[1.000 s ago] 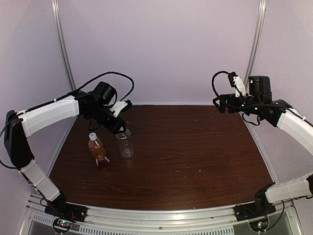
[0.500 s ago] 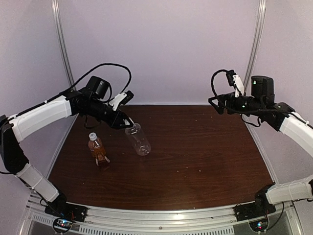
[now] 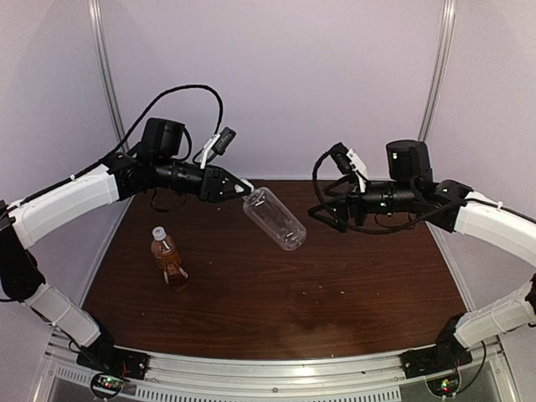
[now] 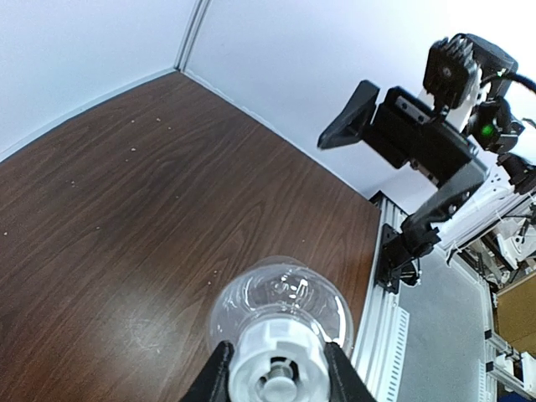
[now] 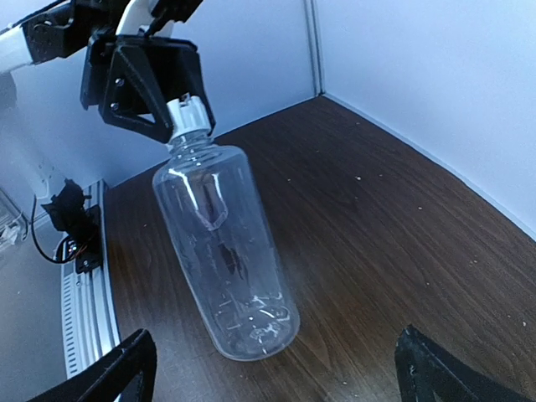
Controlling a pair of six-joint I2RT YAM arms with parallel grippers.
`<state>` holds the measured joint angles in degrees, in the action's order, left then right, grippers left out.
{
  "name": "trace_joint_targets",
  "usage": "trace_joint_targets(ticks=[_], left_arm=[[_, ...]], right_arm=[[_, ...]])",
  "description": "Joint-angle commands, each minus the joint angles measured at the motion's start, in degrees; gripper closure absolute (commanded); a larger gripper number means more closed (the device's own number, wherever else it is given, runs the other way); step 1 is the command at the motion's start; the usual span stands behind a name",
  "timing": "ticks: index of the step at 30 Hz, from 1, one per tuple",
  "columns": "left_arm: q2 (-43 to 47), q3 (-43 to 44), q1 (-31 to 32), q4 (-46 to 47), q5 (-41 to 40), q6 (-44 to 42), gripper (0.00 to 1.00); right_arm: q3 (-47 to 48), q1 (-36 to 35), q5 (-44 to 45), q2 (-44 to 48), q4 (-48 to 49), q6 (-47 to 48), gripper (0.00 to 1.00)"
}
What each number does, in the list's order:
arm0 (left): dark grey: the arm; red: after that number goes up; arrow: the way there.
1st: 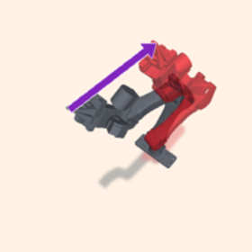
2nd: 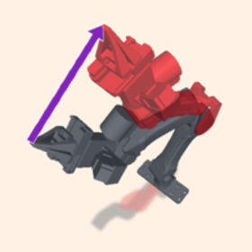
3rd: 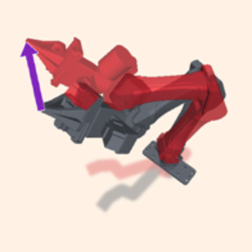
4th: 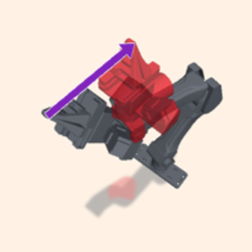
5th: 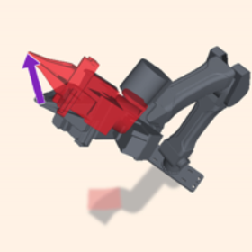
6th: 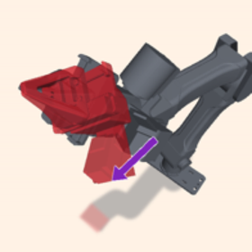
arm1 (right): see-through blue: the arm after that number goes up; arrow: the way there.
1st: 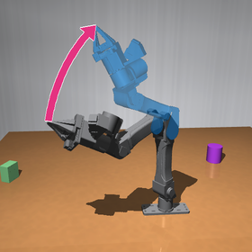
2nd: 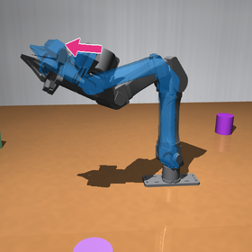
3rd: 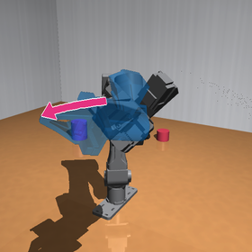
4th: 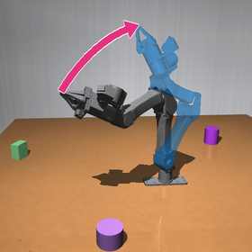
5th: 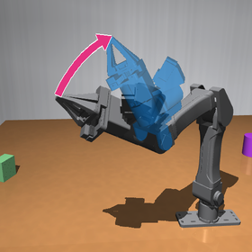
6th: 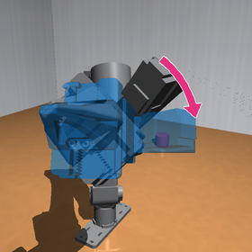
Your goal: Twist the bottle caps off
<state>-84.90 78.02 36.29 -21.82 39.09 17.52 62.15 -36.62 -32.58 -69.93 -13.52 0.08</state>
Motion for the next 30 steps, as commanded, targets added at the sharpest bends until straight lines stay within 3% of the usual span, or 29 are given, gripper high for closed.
trace_joint_targets(ticks=[1, 13, 19, 24, 30], left_arm=[[0.7, 1.1, 2.2, 7.2, 3.1, 4.3, 1.0], [0.6, 0.2, 5.7, 12.4, 3.8, 8.5, 1.0], [0.8, -0.2, 6.1, 12.6, 3.9, 8.9, 1.0], [1.0, -0.9, 6.2, 13.1, 4.1, 9.4, 1.0], [1.0, -1.6, 6.2, 15.1, 5.8, 10.2, 1.0]], right_arm=[[3.2, -3.7, -2.9, -2.3, 0.5, 4.2, 0.0], [6.8, -9.6, 3.0, -9.1, -2.0, 7.2, 0.02], [7.7, -10.1, 4.0, -10.0, -2.2, 7.8, 0.12], [7.4, -10.2, 4.5, -9.7, -2.0, 8.4, 0.27], [6.1, -10.1, 4.8, -9.4, -0.7, 9.0, 0.36]])
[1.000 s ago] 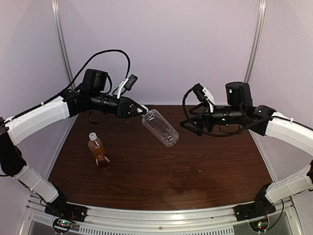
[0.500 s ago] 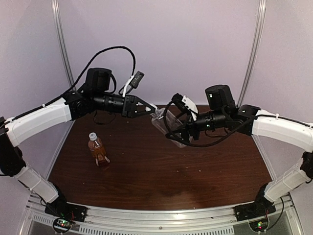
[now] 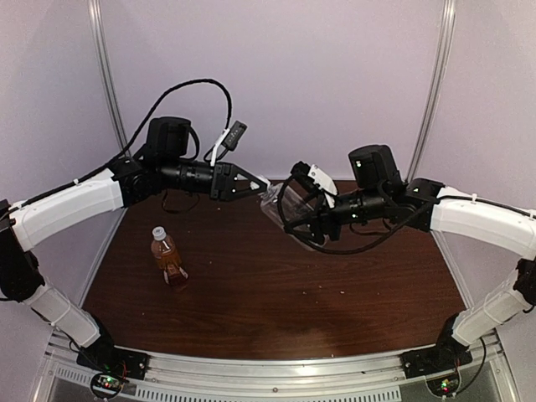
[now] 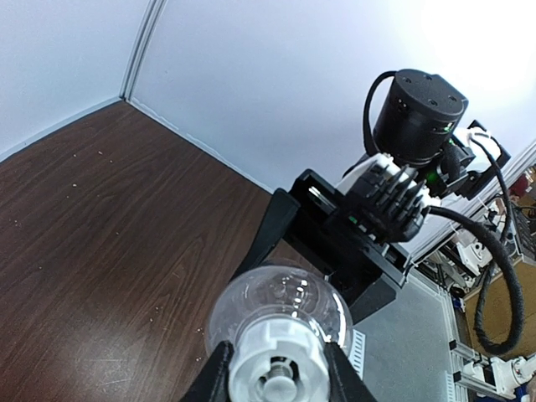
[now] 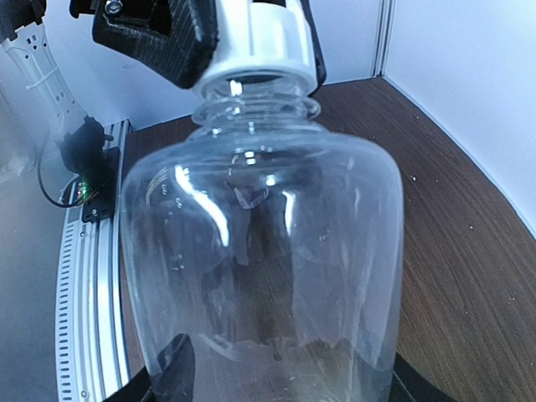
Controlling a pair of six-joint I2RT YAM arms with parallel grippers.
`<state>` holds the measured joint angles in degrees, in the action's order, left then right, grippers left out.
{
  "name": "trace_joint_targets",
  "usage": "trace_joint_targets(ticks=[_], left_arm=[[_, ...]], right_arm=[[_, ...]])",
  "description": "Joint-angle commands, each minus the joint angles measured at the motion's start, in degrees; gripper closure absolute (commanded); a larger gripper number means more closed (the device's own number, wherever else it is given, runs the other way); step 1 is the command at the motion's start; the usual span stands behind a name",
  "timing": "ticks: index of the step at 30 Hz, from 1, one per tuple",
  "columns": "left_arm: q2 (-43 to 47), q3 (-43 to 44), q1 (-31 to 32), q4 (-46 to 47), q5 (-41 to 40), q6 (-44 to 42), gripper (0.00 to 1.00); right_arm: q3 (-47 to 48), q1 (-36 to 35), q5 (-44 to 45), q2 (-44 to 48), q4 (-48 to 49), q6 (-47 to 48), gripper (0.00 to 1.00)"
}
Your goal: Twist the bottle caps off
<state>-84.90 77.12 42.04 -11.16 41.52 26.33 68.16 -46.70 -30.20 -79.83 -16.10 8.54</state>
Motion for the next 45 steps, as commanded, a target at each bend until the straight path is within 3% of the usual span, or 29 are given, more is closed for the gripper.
trace_joint_targets(ticks=[1, 3, 7, 12, 14, 18, 23, 29, 37, 44, 45], left_arm=[[1.0, -0.8, 0.4, 4.7, 3.5, 1.3, 1.0], [1.3, -0.9, 0.4, 5.3, 3.4, 0.7, 0.89], [2.6, -2.1, 0.4, 8.2, 4.0, 0.3, 0.56], [4.8, -4.6, 0.4, 13.6, 5.0, -1.1, 0.23], [5.8, -6.0, 0.4, 15.6, 5.0, -1.5, 0.16], [7.0, -9.7, 0.4, 22.6, 5.6, -0.6, 0.14], [5.9, -13.4, 0.5, 32.7, 7.2, 2.1, 0.22], [4.5, -14.2, 2.0, 36.9, 8.7, 1.1, 0.31], [3.8, -14.5, 2.3, 38.7, 8.9, 2.2, 0.6], [3.6, -14.3, 2.3, 37.6, 6.9, 3.4, 1.0], [3.7, -14.0, 2.4, 36.5, 5.7, 3.4, 1.0]], right_arm=[[-0.2, -0.1, 2.1, 0.6, 2.3, 0.6, 0.38], [-1.4, -0.1, 1.4, 1.0, 3.6, 0.8, 0.42], [-2.8, -0.1, -2.3, 1.2, 6.1, -0.3, 0.46], [-4.9, 0.0, -8.1, 1.7, 9.8, -2.6, 0.49], [-6.1, 0.0, -10.7, 1.9, 11.5, -4.0, 0.49], [-8.8, 0.1, -15.7, 2.2, 15.8, -7.7, 0.5], [-10.8, 0.0, -21.4, 1.8, 23.6, -14.8, 0.51], [-10.9, 0.0, -23.2, 1.7, 26.4, -17.1, 0.52], [-11.8, 0.3, -22.9, 2.2, 28.5, -18.3, 0.53], [-11.7, 0.5, -17.8, 3.1, 26.2, -17.3, 0.55], [-11.6, 0.5, -15.6, 3.5, 25.4, -16.8, 0.56]])
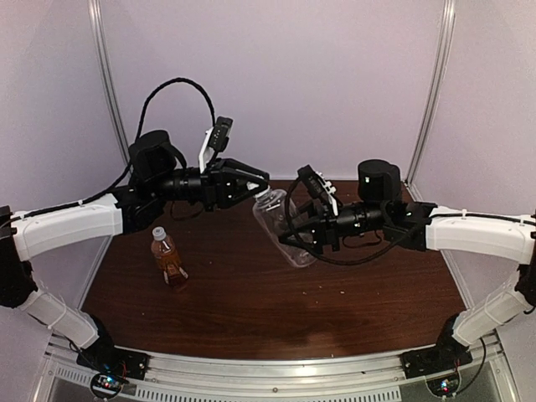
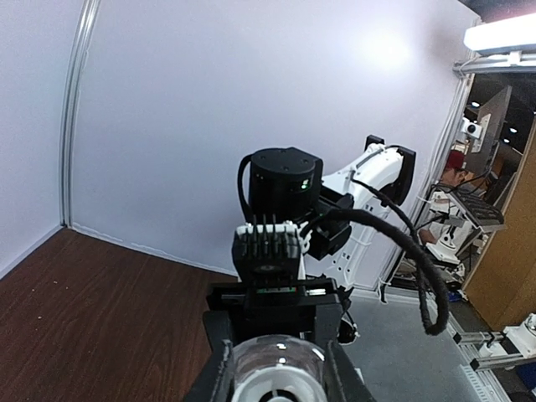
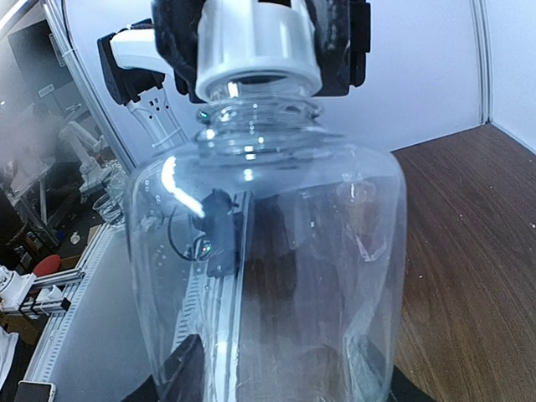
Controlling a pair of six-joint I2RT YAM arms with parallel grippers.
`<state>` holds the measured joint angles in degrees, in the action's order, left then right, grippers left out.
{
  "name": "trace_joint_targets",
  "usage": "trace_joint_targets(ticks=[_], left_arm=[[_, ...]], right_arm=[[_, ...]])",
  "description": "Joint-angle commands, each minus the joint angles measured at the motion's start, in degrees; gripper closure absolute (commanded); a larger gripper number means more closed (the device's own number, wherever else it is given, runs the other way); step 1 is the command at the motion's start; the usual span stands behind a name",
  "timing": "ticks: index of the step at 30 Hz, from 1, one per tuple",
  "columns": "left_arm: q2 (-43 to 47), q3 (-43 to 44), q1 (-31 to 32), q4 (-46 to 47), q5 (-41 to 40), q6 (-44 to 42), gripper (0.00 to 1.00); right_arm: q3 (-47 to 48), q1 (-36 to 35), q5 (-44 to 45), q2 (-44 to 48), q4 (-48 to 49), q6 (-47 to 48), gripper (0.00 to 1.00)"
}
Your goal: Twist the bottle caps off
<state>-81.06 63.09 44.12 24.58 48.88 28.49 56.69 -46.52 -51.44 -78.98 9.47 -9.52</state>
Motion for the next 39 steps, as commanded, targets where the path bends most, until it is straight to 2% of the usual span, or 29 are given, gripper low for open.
trace_joint_targets(ticks=[1, 6, 14, 17, 20, 24, 27, 35, 39], left_arm=[[0.0, 0.3, 0.3, -0.6, -3.1, 1.3, 1.0], [1.2, 2.1, 1.3, -9.7, -16.6, 3.5, 1.0], [-0.5, 6.3, 6.7, -20.3, -39.7, 14.3, 1.0], [-1.7, 7.3, 7.5, -20.8, -42.4, 16.1, 1.0], [-3.2, 8.2, 7.5, -19.9, -40.5, 15.8, 1.0], [-4.0, 8.9, 7.3, -18.0, -36.2, 11.5, 0.69], [-3.6, 8.9, 6.2, -16.2, -31.9, 7.4, 0.51], [1.4, 5.1, 2.8, -12.1, -19.0, -1.7, 0.16], [2.8, 4.5, 2.4, -11.7, -12.4, -6.0, 0.12]], right_arm=[[0.1, 0.3, 8.1, 3.0, -1.4, 1.9, 0.56], [2.1, 0.3, 22.0, 4.1, -7.9, 6.3, 0.56], [2.0, 0.3, 37.7, 4.3, -7.9, 10.0, 0.58], [2.1, 0.3, 39.2, 4.3, -8.0, 11.3, 0.59], [2.4, 0.3, 38.6, 4.0, -8.8, 12.4, 0.59], [2.5, 0.3, 34.5, 4.1, -9.0, 13.4, 0.58], [2.3, 0.4, 30.8, 4.6, -11.0, 14.4, 0.57], [1.2, 1.1, 15.8, 6.4, -12.1, 14.6, 0.52], [1.1, 1.4, 7.7, 5.6, -11.0, 13.0, 0.52]])
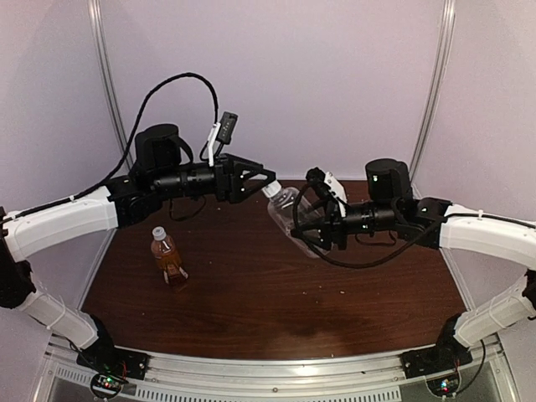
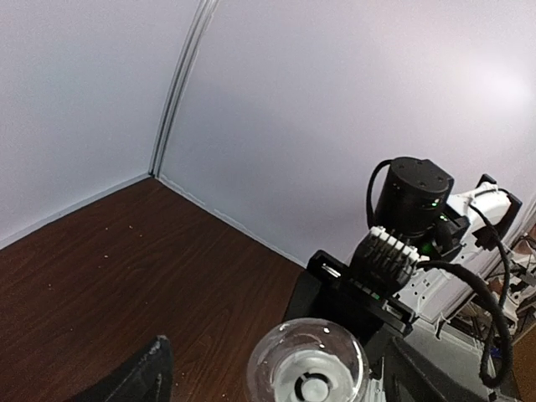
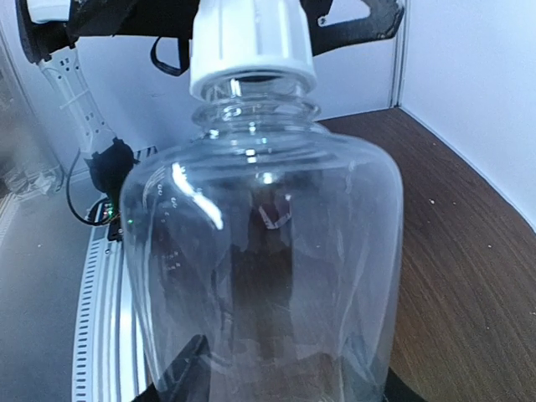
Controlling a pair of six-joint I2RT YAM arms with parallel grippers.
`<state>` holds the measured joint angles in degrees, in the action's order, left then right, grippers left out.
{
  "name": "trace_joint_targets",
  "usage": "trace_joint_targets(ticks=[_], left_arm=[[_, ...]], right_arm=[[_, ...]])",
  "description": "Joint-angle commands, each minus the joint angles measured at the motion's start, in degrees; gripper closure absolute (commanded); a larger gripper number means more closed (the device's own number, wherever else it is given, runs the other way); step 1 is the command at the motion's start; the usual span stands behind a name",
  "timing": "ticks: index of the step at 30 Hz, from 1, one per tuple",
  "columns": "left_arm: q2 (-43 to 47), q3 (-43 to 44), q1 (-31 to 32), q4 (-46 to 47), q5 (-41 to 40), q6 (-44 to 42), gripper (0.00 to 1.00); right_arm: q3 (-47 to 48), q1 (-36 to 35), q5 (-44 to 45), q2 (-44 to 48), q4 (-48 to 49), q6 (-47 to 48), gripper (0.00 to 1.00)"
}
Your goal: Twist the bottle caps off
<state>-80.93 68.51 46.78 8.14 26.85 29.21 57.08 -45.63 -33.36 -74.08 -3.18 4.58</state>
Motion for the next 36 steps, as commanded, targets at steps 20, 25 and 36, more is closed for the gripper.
trace_joint_targets(ticks=[20, 25, 36], left_arm=[[-1.4, -1.8, -0.3, 18.5, 29.4, -7.2, 0.29], [-1.4, -3.3, -0.2, 21.9, 30.1, -4.9, 0.37], [-1.4, -4.5, 0.1, 22.8, 29.9, -4.0, 0.67]], right_arm=[[1.9, 0.7, -30.0, -4.0, 11.5, -10.4, 0.51], [2.0, 0.7, -30.0, -4.3, 12.9, -11.5, 0.51], [2.2, 0.8, -27.7, -4.8, 12.4, -11.2, 0.52]])
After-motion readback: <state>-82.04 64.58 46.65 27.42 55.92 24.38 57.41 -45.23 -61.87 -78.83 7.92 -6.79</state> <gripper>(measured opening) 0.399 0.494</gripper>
